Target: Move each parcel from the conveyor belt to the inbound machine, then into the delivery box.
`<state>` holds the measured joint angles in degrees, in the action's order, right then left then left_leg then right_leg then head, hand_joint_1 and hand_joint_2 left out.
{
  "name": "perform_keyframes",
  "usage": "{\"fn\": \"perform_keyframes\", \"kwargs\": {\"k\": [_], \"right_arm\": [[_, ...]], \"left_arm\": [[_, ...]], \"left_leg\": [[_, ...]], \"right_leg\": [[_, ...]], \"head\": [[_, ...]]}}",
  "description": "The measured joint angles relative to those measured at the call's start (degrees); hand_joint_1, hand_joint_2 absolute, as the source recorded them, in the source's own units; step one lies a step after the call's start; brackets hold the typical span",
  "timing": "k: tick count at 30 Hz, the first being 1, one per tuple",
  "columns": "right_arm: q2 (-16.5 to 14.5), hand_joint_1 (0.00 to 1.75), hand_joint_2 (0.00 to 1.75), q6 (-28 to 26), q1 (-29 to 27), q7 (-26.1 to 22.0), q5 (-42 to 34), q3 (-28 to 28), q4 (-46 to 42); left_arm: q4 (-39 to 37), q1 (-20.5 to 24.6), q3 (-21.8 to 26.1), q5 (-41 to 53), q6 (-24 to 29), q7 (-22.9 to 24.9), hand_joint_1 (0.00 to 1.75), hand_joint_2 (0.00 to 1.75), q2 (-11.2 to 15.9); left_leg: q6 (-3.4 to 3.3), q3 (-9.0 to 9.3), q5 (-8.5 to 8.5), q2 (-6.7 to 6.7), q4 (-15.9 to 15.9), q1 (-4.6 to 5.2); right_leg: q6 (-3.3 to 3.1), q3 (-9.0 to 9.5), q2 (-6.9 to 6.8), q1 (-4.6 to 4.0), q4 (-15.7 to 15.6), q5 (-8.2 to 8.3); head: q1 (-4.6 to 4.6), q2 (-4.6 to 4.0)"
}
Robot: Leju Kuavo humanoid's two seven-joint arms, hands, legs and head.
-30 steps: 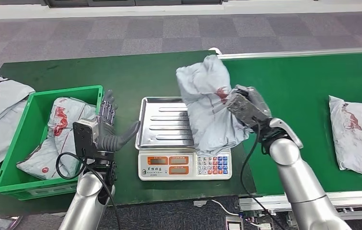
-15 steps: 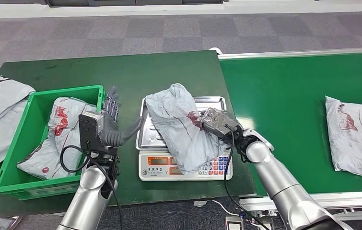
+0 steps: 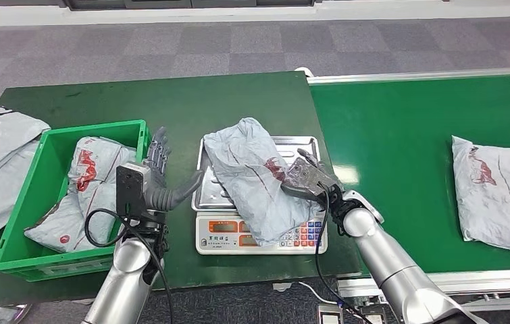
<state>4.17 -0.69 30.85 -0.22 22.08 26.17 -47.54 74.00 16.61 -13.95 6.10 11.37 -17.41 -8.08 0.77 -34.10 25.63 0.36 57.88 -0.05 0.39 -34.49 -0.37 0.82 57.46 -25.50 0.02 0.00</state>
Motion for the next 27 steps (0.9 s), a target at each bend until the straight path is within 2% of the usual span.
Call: {"fn": "perform_keyframes", "kwargs": {"k": [3, 5, 8, 15, 21, 27], "right_arm": [[-0.3, 0.00, 1.75, -3.6, -2.6, -2.2, 0.9, -0.6, -3.9], [-0.9, 0.00, 1.75, -5.1, -4.8, -5.7, 0.4, -1.5, -8.3], [-2.2, 0.00, 1.75, -5.6, -7.6, -10.7, -2.0, -3.5, -16.1], [-3.1, 0.00, 1.75, -7.0, -11.1, -16.0, -4.8, -7.3, -26.7], [-3.2, 0.00, 1.75, -7.5, -12.8, -17.0, -5.2, -8.9, -30.4], [-4.1, 0.00, 1.75, -7.2, -15.5, -19.6, -9.6, -12.1, -35.1]], "left_arm": [[0.2, -0.3, -0.1, 1.9, -0.1, 0.1, 0.00, 1.75, 0.4], [0.1, 0.0, -0.6, 4.2, -0.2, 0.6, 0.00, 1.75, 0.6], [-0.2, 1.1, -1.9, 8.5, -0.5, 2.0, 0.00, 1.75, 0.8], [-1.1, 3.0, -4.7, 13.9, -2.2, 3.3, 0.00, 1.75, 1.2], [-1.8, 3.9, -5.7, 14.5, -2.7, 3.5, 0.00, 1.75, 1.4], [-3.0, 4.4, -6.3, 15.1, -7.0, 3.4, 0.00, 1.75, 1.6]], "left_leg": [[0.00, -0.02, 0.00, 0.00, 0.0, 0.00], [0.00, -0.04, 0.01, -0.04, 0.0, 0.01], [0.00, -0.06, 0.01, -0.06, 0.0, 0.01], [0.00, -0.05, 0.01, -0.07, 0.0, 0.01], [-0.01, -0.03, 0.02, -0.10, 0.0, 0.02], [-0.02, -0.04, 0.03, -0.08, 0.0, 0.02]], "right_leg": [[0.00, -0.01, -0.01, 0.00, 0.0, 0.00], [0.00, -0.06, 0.03, 0.01, 0.0, 0.00], [0.00, -0.11, 0.06, 0.00, 0.0, 0.00], [-0.01, -0.10, 0.06, 0.01, 0.0, -0.01], [-0.01, -0.10, 0.11, 0.02, 0.0, 0.00], [-0.01, -0.11, 0.09, 0.01, 0.0, 0.00]], "head": [[-0.01, 0.00], [-0.02, 0.00], [-0.01, 0.00], [-0.02, 0.00], [-0.01, 0.00], [-0.01, 0.00]]}}
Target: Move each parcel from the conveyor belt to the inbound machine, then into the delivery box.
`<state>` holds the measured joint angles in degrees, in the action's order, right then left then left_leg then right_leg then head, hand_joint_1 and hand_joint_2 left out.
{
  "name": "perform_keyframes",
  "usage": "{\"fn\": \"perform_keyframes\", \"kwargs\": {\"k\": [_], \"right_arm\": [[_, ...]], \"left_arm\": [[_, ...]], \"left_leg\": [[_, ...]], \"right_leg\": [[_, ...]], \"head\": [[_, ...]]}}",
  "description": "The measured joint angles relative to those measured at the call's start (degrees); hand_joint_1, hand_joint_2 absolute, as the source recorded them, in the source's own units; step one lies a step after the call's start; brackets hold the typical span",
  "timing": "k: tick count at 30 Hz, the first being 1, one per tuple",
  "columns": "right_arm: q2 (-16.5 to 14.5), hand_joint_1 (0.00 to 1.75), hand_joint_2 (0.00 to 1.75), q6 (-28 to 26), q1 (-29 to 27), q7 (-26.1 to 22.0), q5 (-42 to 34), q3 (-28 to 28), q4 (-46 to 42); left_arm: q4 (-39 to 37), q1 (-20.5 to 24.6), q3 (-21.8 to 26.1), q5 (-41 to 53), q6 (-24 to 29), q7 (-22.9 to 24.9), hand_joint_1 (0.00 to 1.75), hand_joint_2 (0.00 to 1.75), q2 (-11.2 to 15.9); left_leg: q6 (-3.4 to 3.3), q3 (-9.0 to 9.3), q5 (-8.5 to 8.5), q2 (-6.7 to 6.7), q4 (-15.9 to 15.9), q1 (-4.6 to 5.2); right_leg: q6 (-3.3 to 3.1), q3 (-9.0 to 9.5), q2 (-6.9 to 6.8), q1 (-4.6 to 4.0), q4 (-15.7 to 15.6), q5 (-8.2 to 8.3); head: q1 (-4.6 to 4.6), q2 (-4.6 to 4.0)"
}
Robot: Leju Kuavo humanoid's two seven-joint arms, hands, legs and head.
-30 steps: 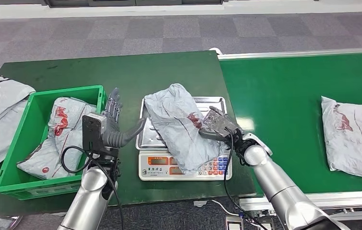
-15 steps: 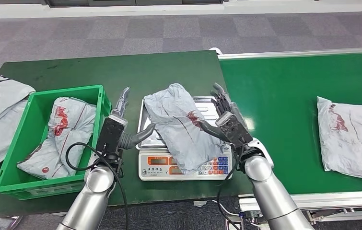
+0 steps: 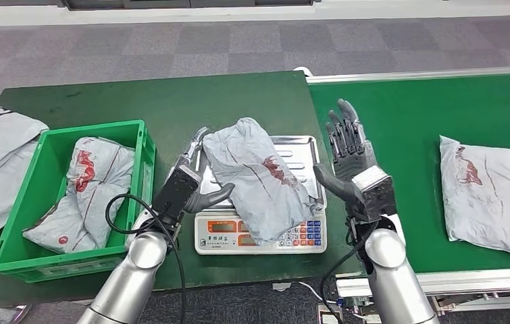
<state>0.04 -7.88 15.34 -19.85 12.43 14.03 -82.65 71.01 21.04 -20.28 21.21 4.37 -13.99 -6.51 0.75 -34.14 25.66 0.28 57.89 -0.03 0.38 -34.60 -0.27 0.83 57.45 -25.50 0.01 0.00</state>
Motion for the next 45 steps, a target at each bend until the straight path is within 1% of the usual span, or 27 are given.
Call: {"fn": "perform_keyframes", "kwargs": {"k": [3, 5, 7, 10, 13, 18, 21, 26, 30, 33, 37, 42, 45], "right_arm": [[-0.7, 0.00, 1.75, 0.8, -1.3, 0.1, -1.3, -2.7, -3.2], [-1.0, 0.00, 1.75, 1.2, -1.5, 0.3, -1.7, -4.3, -4.4], [-1.1, 0.00, 1.75, 1.6, -1.5, 0.4, -2.0, -5.8, -4.9], [-1.1, 0.00, 1.75, 1.8, -1.5, 0.3, -2.7, -7.6, -5.0], [-1.1, 0.00, 1.75, 1.8, -1.5, 0.2, -2.9, -8.5, -5.0], [-1.1, 0.00, 1.75, 1.9, -1.5, 0.1, -3.1, -9.3, -5.0], [-1.0, 0.00, 1.75, 2.0, -1.4, -0.1, -3.9, -9.5, -4.9], [-0.9, 0.00, 1.75, 2.7, -0.3, 0.8, -4.6, -9.5, -3.8], [-0.5, 0.00, 1.75, 2.6, 0.1, 2.0, -5.2, -9.5, -3.1], [-0.2, 0.00, 1.75, 2.4, -0.3, 3.1, -5.4, -9.5, -3.2], [0.5, 0.00, 1.75, 2.5, -3.0, 4.1, -5.3, -9.5, -5.1], [1.0, 0.00, 1.75, 3.2, -6.0, 4.6, -4.8, -9.5, -7.0], [1.3, 0.00, 1.75, 3.7, -6.2, 5.1, -4.5, -9.5, -7.1]], "left_arm": [[-1.8, 1.0, -1.0, 4.5, -0.8, 0.7, 0.00, 1.75, 0.1], [-4.0, 2.2, -2.5, 9.8, -3.0, 2.0, 0.00, 1.75, 0.4], [-7.7, 3.8, -4.8, 15.6, -5.5, 2.6, 0.00, 1.75, 0.8], [-14.3, 5.8, -7.8, 21.4, -6.8, 2.0, 0.00, 1.75, 1.1], [-18.3, 6.9, -9.3, 22.2, -6.8, 1.7, 0.00, 1.75, 1.3], [-22.1, 8.3, -10.7, 22.9, -7.2, 1.5, 0.00, 1.75, 1.5], [-24.6, 9.1, -11.8, 25.4, -7.9, 1.2, 0.00, 1.75, 1.6], [-29.6, 11.8, -15.3, 29.9, -10.0, -1.4, 0.00, 1.75, 1.5], [-33.5, 15.3, -19.1, 31.5, -15.2, -5.8, 1.72, 1.75, 1.4], [-35.6, 17.6, -20.7, 30.9, -17.2, -7.6, 1.75, 1.75, 1.3], [-36.5, 18.7, -21.0, 27.8, -15.2, -6.4, 1.75, 1.75, 1.0], [-34.9, 17.4, -19.2, 21.6, -11.9, -3.8, 1.75, 1.75, 1.0], [-32.2, 15.5, -16.8, 16.9, -11.8, -3.5, 1.75, 1.75, 1.0]], "left_leg": [[-0.01, -0.01, 0.01, -0.01, 0.0, 0.00], [-0.01, 0.00, 0.01, -0.01, 0.0, 0.01], [-0.01, 0.01, 0.01, -0.01, 0.0, 0.01], [-0.01, 0.02, 0.00, -0.08, 0.0, 0.03], [-0.01, 0.04, 0.00, -0.15, 0.0, 0.02], [-0.01, 0.03, 0.00, -0.14, 0.0, 0.01], [-0.01, 0.03, 0.00, -0.14, 0.0, 0.01], [-0.02, 0.13, 0.00, -0.04, 0.0, 0.01], [-0.05, 0.35, 0.00, 0.13, 0.0, 0.02], [-0.07, 0.65, 0.01, 0.17, 0.0, 0.02], [-0.09, 0.80, 0.05, 0.17, 0.0, 0.02], [-0.03, 0.82, 0.11, 0.10, 0.0, 0.02], [-0.03, 0.80, 0.11, 0.07, 0.0, 0.01]], "right_leg": [[0.00, -0.01, 0.01, 0.01, 0.0, 0.00], [0.00, 0.00, 0.00, 0.01, 0.0, 0.00], [0.00, 0.01, 0.00, 0.02, 0.0, 0.00], [-0.01, 0.01, 0.07, 0.03, 0.0, 0.04], [-0.01, 0.00, 0.16, 0.02, 0.0, 0.08], [-0.02, -0.01, 0.15, 0.01, 0.0, 0.07], [-0.02, 0.01, 0.14, 0.01, 0.0, 0.05], [0.00, 0.20, -0.01, 0.02, 0.0, 0.03], [0.05, 0.54, -0.25, 0.02, 0.0, -0.01], [0.06, 0.85, -0.31, 0.02, -0.1, -0.03], [0.06, 1.01, -0.31, 0.02, -0.1, -0.04], [0.01, 0.98, -0.20, 0.02, -0.1, -0.08], [-0.01, 0.93, -0.18, 0.01, -0.1, -0.09]], "head": [[0.00, 0.00], [0.01, 0.00], [0.00, 0.00], [0.00, 0.00], [0.00, 0.00], [0.01, 0.00], [0.01, 0.00], [0.02, 0.00], [0.01, 0.00], [0.01, 0.00], [0.01, 0.00], [0.00, 0.00], [0.01, 0.00]]}}
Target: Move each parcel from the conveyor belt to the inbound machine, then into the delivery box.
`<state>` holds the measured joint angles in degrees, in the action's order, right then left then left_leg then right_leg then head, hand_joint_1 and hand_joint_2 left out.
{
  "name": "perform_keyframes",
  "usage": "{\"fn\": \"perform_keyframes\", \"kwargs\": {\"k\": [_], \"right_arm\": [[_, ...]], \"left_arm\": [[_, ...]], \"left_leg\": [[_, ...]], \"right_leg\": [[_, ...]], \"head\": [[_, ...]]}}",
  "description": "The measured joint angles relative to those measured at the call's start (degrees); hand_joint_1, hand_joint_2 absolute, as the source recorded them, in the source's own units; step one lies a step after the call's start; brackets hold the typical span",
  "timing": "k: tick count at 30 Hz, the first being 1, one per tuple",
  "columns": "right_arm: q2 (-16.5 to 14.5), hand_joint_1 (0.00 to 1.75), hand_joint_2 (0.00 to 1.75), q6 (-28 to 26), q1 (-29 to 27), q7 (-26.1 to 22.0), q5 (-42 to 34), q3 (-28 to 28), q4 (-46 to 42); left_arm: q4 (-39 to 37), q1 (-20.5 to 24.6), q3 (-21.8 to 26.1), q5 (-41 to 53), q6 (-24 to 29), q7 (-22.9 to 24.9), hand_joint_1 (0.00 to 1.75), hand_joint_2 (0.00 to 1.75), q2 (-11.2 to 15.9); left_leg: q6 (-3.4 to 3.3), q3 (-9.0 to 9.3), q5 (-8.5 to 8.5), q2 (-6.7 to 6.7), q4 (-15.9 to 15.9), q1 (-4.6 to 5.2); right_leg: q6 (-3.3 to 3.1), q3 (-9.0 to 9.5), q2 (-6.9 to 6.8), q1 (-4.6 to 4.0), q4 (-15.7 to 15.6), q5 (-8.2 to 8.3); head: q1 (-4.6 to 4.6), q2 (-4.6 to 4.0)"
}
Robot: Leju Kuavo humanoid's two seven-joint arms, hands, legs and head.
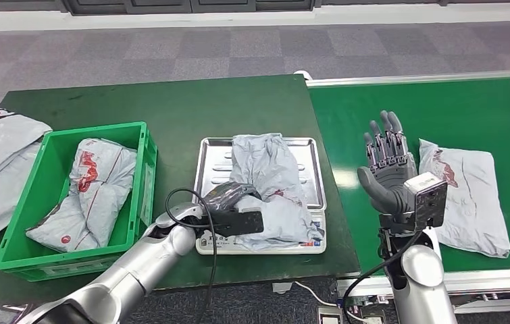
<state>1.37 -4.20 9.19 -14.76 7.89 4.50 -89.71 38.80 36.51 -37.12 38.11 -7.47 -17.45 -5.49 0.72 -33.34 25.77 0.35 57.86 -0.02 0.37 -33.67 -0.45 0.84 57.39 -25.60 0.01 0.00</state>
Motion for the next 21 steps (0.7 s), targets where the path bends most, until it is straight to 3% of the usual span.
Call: {"fn": "perform_keyframes", "kwargs": {"k": [10, 21], "right_arm": [[0.6, 0.00, 1.75, -0.3, 1.3, 1.2, -0.1, 0.0, 1.2], [0.7, 0.00, 1.75, -1.3, 0.6, 2.5, 0.3, 0.0, 1.0]], "left_arm": [[9.7, -5.1, 4.8, -12.0, -5.4, -1.2, 1.75, 1.75, 1.1], [20.5, -7.1, 7.3, -25.5, -11.9, -0.4, 1.75, 1.75, 3.2]], "left_leg": [[0.01, -0.17, -0.01, 0.04, 0.0, -0.02], [0.01, -0.39, -0.01, 0.01, 0.0, -0.02]], "right_leg": [[-0.02, -0.14, -0.01, -0.01, 0.0, -0.02], [-0.02, -0.44, 0.02, -0.02, 0.0, -0.02]], "head": [[-0.01, 0.00], [-0.01, 0.00]]}}
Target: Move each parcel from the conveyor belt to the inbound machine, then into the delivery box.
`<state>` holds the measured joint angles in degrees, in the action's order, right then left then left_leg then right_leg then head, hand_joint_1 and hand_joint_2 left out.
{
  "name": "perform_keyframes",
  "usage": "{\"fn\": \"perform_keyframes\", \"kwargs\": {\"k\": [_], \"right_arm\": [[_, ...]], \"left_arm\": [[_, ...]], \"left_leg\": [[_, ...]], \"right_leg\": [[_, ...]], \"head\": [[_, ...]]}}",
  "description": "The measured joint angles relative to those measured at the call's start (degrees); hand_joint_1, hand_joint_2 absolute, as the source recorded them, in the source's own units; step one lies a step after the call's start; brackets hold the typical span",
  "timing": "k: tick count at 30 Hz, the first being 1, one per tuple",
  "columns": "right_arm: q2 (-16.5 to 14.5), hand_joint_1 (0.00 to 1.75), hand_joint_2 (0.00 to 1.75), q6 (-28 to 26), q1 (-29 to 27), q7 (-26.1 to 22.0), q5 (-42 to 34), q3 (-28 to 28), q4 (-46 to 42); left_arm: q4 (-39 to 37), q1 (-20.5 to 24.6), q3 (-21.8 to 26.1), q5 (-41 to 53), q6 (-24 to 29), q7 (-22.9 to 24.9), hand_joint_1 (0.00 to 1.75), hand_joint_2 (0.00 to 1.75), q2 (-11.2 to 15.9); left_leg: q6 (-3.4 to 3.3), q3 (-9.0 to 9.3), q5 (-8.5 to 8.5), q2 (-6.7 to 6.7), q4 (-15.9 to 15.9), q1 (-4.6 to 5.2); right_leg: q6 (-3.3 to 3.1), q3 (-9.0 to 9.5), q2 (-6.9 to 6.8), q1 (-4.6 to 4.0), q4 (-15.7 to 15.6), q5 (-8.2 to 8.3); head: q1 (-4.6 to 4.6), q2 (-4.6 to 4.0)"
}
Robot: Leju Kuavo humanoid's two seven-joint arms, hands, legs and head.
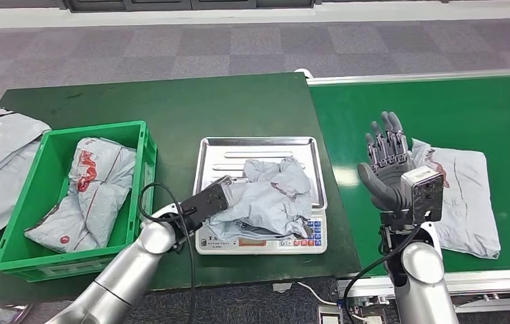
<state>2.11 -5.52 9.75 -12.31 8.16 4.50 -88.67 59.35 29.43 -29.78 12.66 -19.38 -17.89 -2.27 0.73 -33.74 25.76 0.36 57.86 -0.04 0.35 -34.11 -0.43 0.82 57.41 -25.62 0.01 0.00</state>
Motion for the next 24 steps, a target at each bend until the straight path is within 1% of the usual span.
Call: {"fn": "perform_keyframes", "kwargs": {"k": [4, 10, 12, 13, 15, 17, 20, 24], "right_arm": [[0.2, 0.00, 1.75, -0.1, -0.8, 0.2, 0.0, 0.0, -0.5], [0.2, 0.00, 1.75, -0.1, -1.1, 0.3, 0.0, 0.0, -0.8], [0.2, 0.00, 1.75, -0.1, -1.2, 0.3, 0.0, 0.0, -0.8], [0.2, 0.00, 1.75, -0.1, -1.2, 0.2, 0.1, 0.0, -0.9], [0.2, 0.00, 1.75, -0.1, -1.4, 0.0, 0.3, -0.1, -1.0], [0.2, 0.00, 1.75, -0.2, -1.6, -0.1, 0.5, -0.1, -1.0], [0.2, 0.00, 1.75, -0.4, -1.8, -0.2, 0.6, -0.1, -1.0], [0.1, 0.00, 1.75, -0.4, -1.8, -0.2, 0.7, -0.2, -1.0]], "left_arm": [[3.3, 0.0, 0.7, -2.8, -0.8, 0.4, 1.75, 1.75, 0.6], [5.6, 0.0, 1.4, -3.4, -0.9, 0.6, 1.75, 1.75, 1.1], [6.0, 0.2, 2.0, -5.4, 1.4, 0.9, 1.75, 1.75, 1.4], [6.1, 0.6, 3.1, -7.5, 3.9, 1.4, 1.75, 1.75, 1.5], [6.1, 2.7, 7.2, -12.5, 9.6, 3.1, 1.75, 1.75, 1.8], [5.6, 5.4, 12.1, -15.5, 12.7, 4.5, 1.75, 1.75, 2.4], [4.4, 7.7, 17.1, -16.4, 13.7, 4.7, 1.75, 1.75, 3.1], [3.5, 8.0, 19.9, -16.5, 14.4, 4.2, 1.75, 1.75, 3.3]], "left_leg": [[0.00, -0.03, 0.00, -0.01, 0.0, 0.00], [0.00, -0.05, 0.00, -0.03, 0.0, 0.00], [0.01, -0.08, -0.01, -0.03, 0.0, 0.00], [0.03, -0.11, -0.03, -0.04, 0.0, -0.01], [0.06, -0.19, -0.06, -0.08, 0.0, -0.02], [0.08, -0.19, -0.07, -0.17, 0.0, -0.02], [0.15, -0.15, -0.13, -0.22, 0.0, -0.05], [0.19, -0.24, -0.16, -0.13, 0.0, -0.06]], "right_leg": [[0.00, -0.04, 0.02, 0.00, 0.0, 0.00], [0.00, -0.06, 0.05, 0.00, 0.0, 0.00], [-0.01, -0.10, 0.05, 0.00, 0.0, 0.01], [-0.01, -0.14, 0.06, -0.01, 0.0, 0.02], [-0.05, -0.25, 0.10, -0.02, 0.1, 0.07], [-0.10, -0.31, 0.20, -0.02, 0.1, 0.11], [-0.13, -0.33, 0.27, -0.04, 0.1, 0.12], [-0.13, -0.34, 0.24, -0.04, 0.1, 0.11]], "head": [[0.00, 0.00], [0.01, 0.00], [0.00, 0.00], [-0.01, 0.00], [0.00, 0.00], [0.01, 0.00], [0.01, 0.00], [0.00, 0.00]]}}
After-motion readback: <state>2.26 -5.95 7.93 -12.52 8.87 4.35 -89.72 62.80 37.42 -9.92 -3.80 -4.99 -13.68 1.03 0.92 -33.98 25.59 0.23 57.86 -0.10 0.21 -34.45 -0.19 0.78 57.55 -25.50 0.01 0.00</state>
